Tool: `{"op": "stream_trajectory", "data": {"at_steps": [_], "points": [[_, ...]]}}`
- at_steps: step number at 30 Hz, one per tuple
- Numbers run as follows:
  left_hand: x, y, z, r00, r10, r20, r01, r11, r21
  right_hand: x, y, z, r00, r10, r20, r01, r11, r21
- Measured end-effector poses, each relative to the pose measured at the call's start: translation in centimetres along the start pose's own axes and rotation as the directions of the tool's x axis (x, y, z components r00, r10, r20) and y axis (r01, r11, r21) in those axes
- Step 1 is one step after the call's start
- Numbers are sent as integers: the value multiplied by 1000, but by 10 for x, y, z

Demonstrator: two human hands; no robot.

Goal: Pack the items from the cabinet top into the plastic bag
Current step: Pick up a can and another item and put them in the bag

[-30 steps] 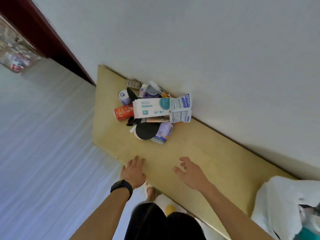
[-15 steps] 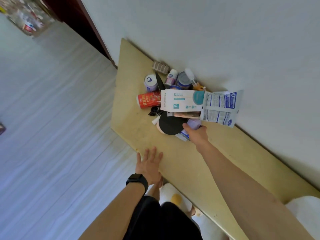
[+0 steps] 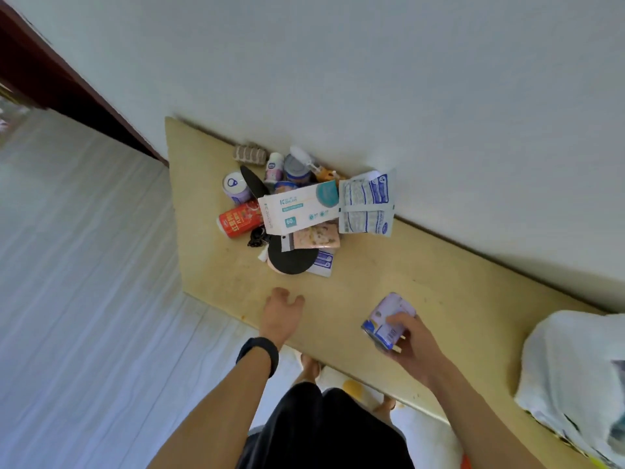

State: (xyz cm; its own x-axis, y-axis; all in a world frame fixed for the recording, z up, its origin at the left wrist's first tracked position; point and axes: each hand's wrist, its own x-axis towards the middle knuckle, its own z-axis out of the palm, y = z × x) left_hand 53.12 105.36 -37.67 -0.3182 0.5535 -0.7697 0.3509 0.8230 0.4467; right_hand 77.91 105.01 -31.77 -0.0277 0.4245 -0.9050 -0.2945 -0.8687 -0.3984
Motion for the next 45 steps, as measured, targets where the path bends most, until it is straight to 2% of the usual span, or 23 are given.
{"op": "stream_trajectory", "data": {"at_steps": [3, 5, 7, 9, 11, 13, 18, 23, 27, 31, 34, 37, 41, 45], "points": [[18, 27, -4, 978, -205, -47, 173, 910, -376, -24, 2, -21, 999, -52, -1, 52, 994, 101], [24, 44, -6, 954, -248, -169, 144, 872, -468, -35, 4, -30, 994, -109, 21, 104, 984, 147], [28, 62, -7, 943, -201, -266, 48, 871, -488, -42, 7, -36, 987, -158, 24, 151, 970, 189], [33, 79, -6, 967, -170, -188, 45, 844, -534, -49, 9, -38, 984, -181, 6, 173, 954, 246], [37, 93, -6, 976, -213, -47, 147, 803, -577, -55, 12, -38, 979, -203, 6, 193, 938, 287], [45, 100, -7, 968, -251, 27, 217, 772, -598, -62, 13, -36, 972, -235, 30, 214, 927, 308], [49, 100, -7, 966, -256, 31, 226, 782, -581, -74, 16, -36, 960, -268, 86, 224, 911, 346], [21, 87, 4, 985, -163, 58, 163, 759, -630, -73, 15, -42, 966, -247, 77, 208, 919, 335], [-6, 67, 26, 995, -96, 22, 92, 834, -545, -69, 11, -47, 970, -223, 92, 180, 922, 342], [-44, 48, 51, 995, 1, 96, 43, 888, -457, -72, 0, -58, 969, -206, 134, 159, 941, 297], [-71, 52, 72, 983, 104, 153, -41, 930, -365, -81, -11, -77, 952, -259, 166, 196, 926, 322], [-103, 77, 104, 960, 188, 208, -118, 943, -311, -99, -18, -110, 929, -344, 135, 276, 889, 366], [-150, 127, 162, 892, 330, 310, -271, 937, -220, -130, -20, -175, 905, -422, 44, 366, 829, 423], [-202, 180, 236, 761, 494, 420, -521, 851, -58, -160, -5, -255, 877, -459, -144, 462, 719, 519]]}}
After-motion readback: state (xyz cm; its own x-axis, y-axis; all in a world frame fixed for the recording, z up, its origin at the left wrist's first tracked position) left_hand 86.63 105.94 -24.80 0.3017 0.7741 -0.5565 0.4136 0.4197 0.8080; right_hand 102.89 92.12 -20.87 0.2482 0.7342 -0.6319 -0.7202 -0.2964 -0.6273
